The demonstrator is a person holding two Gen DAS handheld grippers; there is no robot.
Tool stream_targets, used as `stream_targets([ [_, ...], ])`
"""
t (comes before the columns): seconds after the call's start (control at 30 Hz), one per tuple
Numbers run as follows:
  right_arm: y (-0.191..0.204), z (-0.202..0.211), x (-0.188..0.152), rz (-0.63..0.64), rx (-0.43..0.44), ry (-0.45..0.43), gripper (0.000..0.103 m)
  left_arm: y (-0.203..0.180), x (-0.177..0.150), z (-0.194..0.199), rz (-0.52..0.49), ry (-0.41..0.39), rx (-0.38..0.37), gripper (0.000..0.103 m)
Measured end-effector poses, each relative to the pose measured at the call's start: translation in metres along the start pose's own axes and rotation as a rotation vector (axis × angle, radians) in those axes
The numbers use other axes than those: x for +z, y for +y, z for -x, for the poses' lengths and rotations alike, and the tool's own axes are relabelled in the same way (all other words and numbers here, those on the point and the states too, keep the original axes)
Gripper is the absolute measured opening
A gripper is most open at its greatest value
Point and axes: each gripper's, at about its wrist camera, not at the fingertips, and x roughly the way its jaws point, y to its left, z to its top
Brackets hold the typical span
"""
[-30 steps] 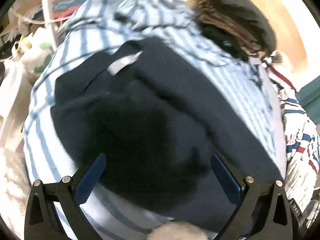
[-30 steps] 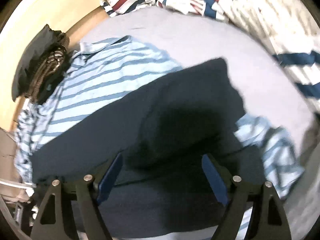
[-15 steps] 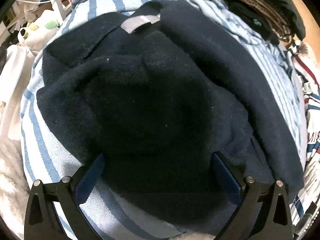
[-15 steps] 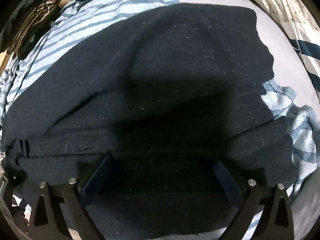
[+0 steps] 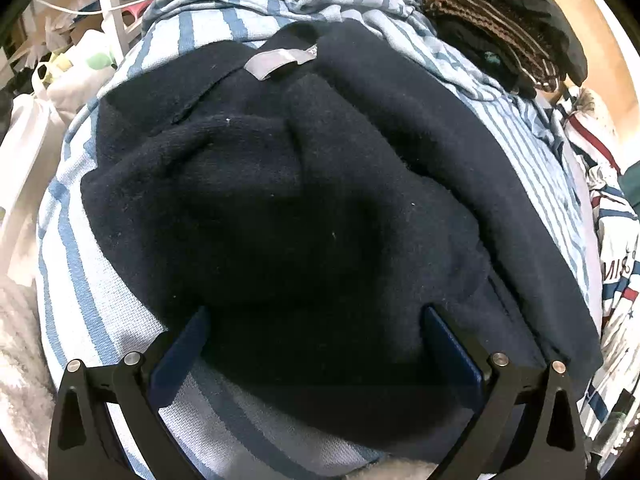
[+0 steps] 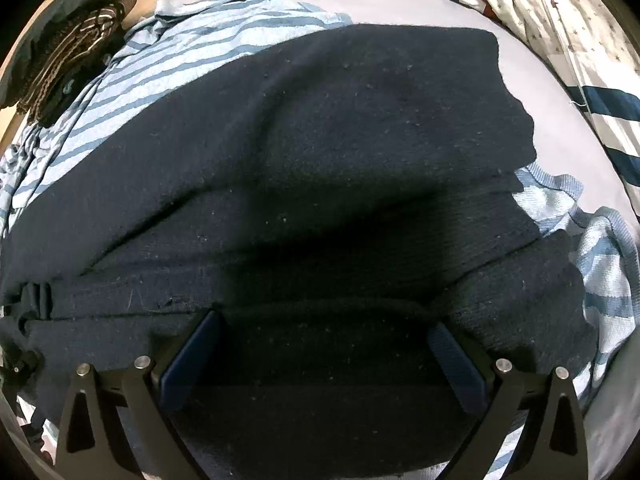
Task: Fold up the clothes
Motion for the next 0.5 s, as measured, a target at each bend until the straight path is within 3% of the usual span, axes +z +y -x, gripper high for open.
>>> stream_targets([
  [0.13,-0.007,0.004,0.008,-0.009,0.018,0.024,0.103,0.0,0.007,0.017,0.041,-0.083,-0.028,0.103],
  [0.2,-0.015,0.008,0.013,-0.039,0.044,0.03,0.103,0.002,0.01,0.04,0.053,-0.188,-0.055,0.103],
  [0.3,-0.032,0.021,0.021,-0.132,0.086,0.015,0.102,-0.004,0.022,0.068,0.034,-0.308,-0.162,0.103],
  [0.37,-0.044,0.031,0.031,-0.192,0.115,-0.005,0.102,-0.018,0.036,0.073,0.003,-0.312,-0.241,0.103],
  [0.5,-0.067,0.049,0.042,-0.286,0.17,-0.028,0.102,-0.05,0.043,0.078,-0.107,-0.267,-0.311,0.103],
])
